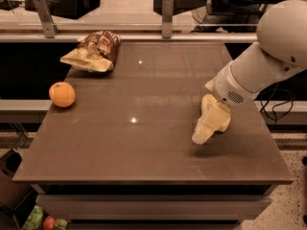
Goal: Move sponge near brown chip bag
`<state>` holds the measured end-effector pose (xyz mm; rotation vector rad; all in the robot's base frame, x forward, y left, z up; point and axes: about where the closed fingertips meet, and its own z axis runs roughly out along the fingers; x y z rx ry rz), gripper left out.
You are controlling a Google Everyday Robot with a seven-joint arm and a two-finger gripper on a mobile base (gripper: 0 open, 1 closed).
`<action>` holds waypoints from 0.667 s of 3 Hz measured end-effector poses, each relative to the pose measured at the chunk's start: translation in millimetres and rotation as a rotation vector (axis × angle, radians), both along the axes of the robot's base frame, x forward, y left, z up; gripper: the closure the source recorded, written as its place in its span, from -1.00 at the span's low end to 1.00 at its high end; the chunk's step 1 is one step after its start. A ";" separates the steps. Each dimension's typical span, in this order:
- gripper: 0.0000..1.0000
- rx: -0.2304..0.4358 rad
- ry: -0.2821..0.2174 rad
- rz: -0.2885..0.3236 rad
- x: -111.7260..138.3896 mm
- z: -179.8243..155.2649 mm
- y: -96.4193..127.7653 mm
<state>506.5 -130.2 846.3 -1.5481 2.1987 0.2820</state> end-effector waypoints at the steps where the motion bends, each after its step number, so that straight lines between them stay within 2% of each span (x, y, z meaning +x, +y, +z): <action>1: -1.00 -0.015 0.014 -0.027 1.3 -14.1 -5.6; 2: -1.00 -0.045 0.017 -0.055 5.3 -23.5 -16.1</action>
Offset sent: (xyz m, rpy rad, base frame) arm 0.0118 -0.0329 -0.0364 -0.0867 0.0199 -0.0968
